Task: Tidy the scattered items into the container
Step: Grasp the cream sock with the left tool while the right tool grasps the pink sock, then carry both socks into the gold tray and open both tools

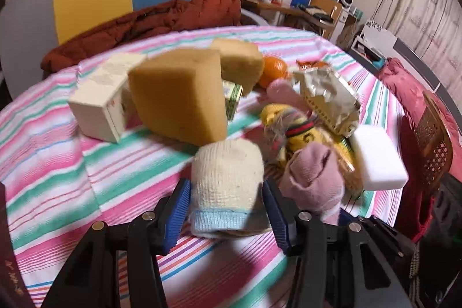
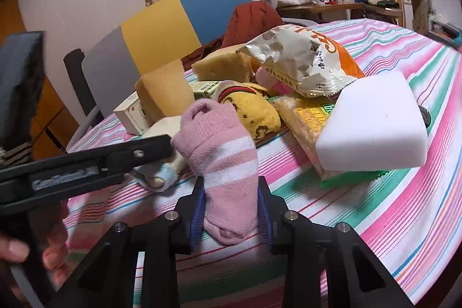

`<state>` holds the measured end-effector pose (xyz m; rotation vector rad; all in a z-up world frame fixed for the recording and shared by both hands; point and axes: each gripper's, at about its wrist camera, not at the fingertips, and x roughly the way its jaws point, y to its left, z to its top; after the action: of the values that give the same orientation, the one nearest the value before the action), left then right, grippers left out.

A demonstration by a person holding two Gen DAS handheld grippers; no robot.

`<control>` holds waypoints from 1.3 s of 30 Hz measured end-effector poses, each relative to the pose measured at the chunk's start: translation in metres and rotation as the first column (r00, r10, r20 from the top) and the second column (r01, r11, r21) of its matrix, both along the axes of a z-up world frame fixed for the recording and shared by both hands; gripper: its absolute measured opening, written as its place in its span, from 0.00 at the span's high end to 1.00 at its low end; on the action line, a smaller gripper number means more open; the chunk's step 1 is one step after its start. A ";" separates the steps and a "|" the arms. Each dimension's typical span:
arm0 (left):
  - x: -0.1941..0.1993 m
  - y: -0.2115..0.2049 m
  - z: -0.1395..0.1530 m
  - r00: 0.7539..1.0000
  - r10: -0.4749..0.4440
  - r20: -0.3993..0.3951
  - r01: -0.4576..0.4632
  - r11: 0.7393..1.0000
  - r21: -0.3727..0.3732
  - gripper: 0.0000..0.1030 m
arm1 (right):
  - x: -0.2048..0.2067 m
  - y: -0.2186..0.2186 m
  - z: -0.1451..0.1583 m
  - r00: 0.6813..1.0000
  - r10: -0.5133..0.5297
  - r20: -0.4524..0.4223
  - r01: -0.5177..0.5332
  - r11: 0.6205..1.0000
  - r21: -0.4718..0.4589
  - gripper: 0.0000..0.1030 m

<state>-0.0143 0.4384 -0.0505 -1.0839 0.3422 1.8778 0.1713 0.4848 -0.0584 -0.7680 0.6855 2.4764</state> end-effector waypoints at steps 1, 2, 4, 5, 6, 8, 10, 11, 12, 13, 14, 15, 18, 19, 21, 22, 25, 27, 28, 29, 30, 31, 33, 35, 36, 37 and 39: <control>-0.002 0.000 -0.004 0.999 -0.009 0.038 0.009 1.000 0.007 0.49 | 0.000 0.000 0.000 1.000 0.002 0.000 -0.002 1.000 0.004 0.67; -0.004 -0.001 -0.007 0.998 -0.011 0.067 0.010 1.000 0.015 0.50 | 0.000 0.000 -0.001 1.000 0.003 -0.001 -0.003 1.000 0.006 0.67; -0.003 -0.006 -0.008 0.998 -0.005 0.065 0.003 0.999 0.039 0.54 | 0.000 0.000 -0.001 1.000 0.004 -0.002 -0.004 1.000 0.007 0.67; -0.002 -0.008 -0.008 0.998 -0.006 0.062 0.004 0.999 0.042 0.55 | 0.000 0.000 -0.002 1.000 0.006 0.000 -0.006 1.000 0.010 0.67; -0.001 -0.010 -0.008 0.998 -0.006 0.056 0.004 0.999 0.044 0.56 | -0.001 0.000 -0.002 1.000 0.007 0.003 -0.007 1.000 0.014 0.67; 0.001 -0.016 -0.006 0.999 0.002 0.037 -0.004 0.999 0.044 0.58 | -0.001 -0.002 -0.001 1.000 0.010 0.011 -0.010 1.000 0.023 0.67; 0.004 -0.024 -0.005 1.000 0.012 0.026 -0.013 0.999 0.047 0.58 | -0.002 -0.003 -0.001 1.000 0.011 0.016 -0.012 1.000 0.025 0.67; 0.006 -0.028 -0.005 1.000 0.016 0.025 -0.017 0.999 0.049 0.58 | -0.002 -0.003 0.000 1.000 0.010 0.018 -0.010 1.000 0.022 0.67; 0.007 -0.032 -0.004 0.999 0.022 0.026 -0.023 0.998 0.051 0.59 | -0.003 -0.003 0.000 1.000 0.009 0.023 -0.009 1.000 0.019 0.67; 0.008 -0.037 -0.004 0.999 0.029 0.027 -0.031 0.998 0.053 0.59 | -0.004 -0.003 0.002 0.999 0.006 0.034 -0.007 1.000 0.018 0.67; 0.009 -0.043 -0.003 0.999 0.037 0.027 -0.038 0.998 0.055 0.59 | -0.005 -0.004 0.004 0.999 0.002 0.044 -0.002 1.000 0.012 0.68; 0.011 -0.050 -0.003 0.999 0.047 0.023 -0.048 0.997 0.055 0.59 | -0.005 -0.004 0.006 0.999 -0.002 0.046 0.002 1.000 -0.001 0.68; 0.015 -0.070 -0.003 0.997 0.072 0.022 -0.073 0.995 0.062 0.59 | -0.003 -0.007 0.009 0.999 -0.008 0.037 0.010 0.999 -0.052 0.69; 0.016 -0.076 -0.004 0.996 0.082 0.032 -0.084 0.994 0.066 0.59 | -0.002 -0.009 0.010 0.999 -0.004 0.036 0.006 0.998 -0.063 0.69; 0.017 -0.089 -0.004 0.994 0.098 0.054 -0.102 0.992 0.078 0.59 | -0.002 -0.017 0.014 0.999 0.015 0.032 -0.013 0.997 -0.070 0.69; 0.018 -0.096 -0.004 0.993 0.105 0.058 -0.110 0.990 0.083 0.59 | -0.002 -0.022 0.016 0.999 0.028 0.032 -0.026 0.998 -0.065 0.69; 0.022 -0.110 -0.004 0.990 0.127 0.065 -0.133 0.986 0.099 0.59 | -0.004 -0.034 0.021 0.998 0.061 0.034 -0.058 0.996 -0.066 0.69; 0.025 -0.121 -0.002 0.988 0.140 0.072 -0.147 0.982 0.114 0.59 | -0.005 -0.039 0.022 0.997 0.069 0.032 -0.066 0.994 -0.084 0.69; 0.024 -0.121 -0.001 0.987 0.144 0.074 -0.152 0.981 0.120 0.59 | -0.006 -0.041 0.022 0.997 0.071 0.033 -0.068 0.993 -0.094 0.69; 0.024 -0.125 0.000 0.986 0.150 0.076 -0.158 0.979 0.129 0.59 | -0.006 -0.044 0.022 0.997 0.075 0.035 -0.071 0.992 -0.103 0.69; 0.025 -0.132 0.003 0.984 0.158 0.077 -0.167 0.976 0.141 0.59 | -0.007 -0.047 0.022 0.996 0.081 0.035 -0.077 0.991 -0.107 0.69; 0.024 -0.138 0.005 0.983 0.166 0.080 -0.177 0.972 0.153 0.59 | -0.007 -0.051 0.023 0.995 0.090 0.036 -0.086 0.991 -0.106 0.69; 0.023 -0.149 0.010 0.979 0.181 0.089 -0.194 0.965 0.175 0.59 | -0.011 -0.058 0.026 0.993 0.110 0.038 -0.106 0.989 -0.098 0.69; 0.021 -0.160 0.015 0.976 0.199 0.093 -0.213 0.958 0.194 0.59 | -0.016 -0.066 0.032 0.990 0.135 0.033 -0.131 0.987 -0.091 0.69; 0.020 -0.166 0.018 0.973 0.209 0.095 -0.225 0.953 0.202 0.59 | -0.018 -0.070 0.034 0.989 0.145 0.032 -0.142 0.986 -0.087 0.69; 0.019 -0.171 0.021 0.970 0.221 0.097 -0.237 0.949 0.210 0.59 | -0.021 -0.073 0.036 0.987 0.155 0.030 -0.152 0.985 -0.084 0.69; 0.016 -0.183 0.027 0.965 0.241 0.103 -0.258 0.939 0.226 0.59 | -0.026 -0.082 0.041 0.984 0.179 0.023 -0.176 0.981 -0.082 0.69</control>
<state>0.0014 0.2549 -0.0238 -1.0670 -0.0683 2.0333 0.1453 0.4032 -0.0170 -0.9324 0.7375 2.6037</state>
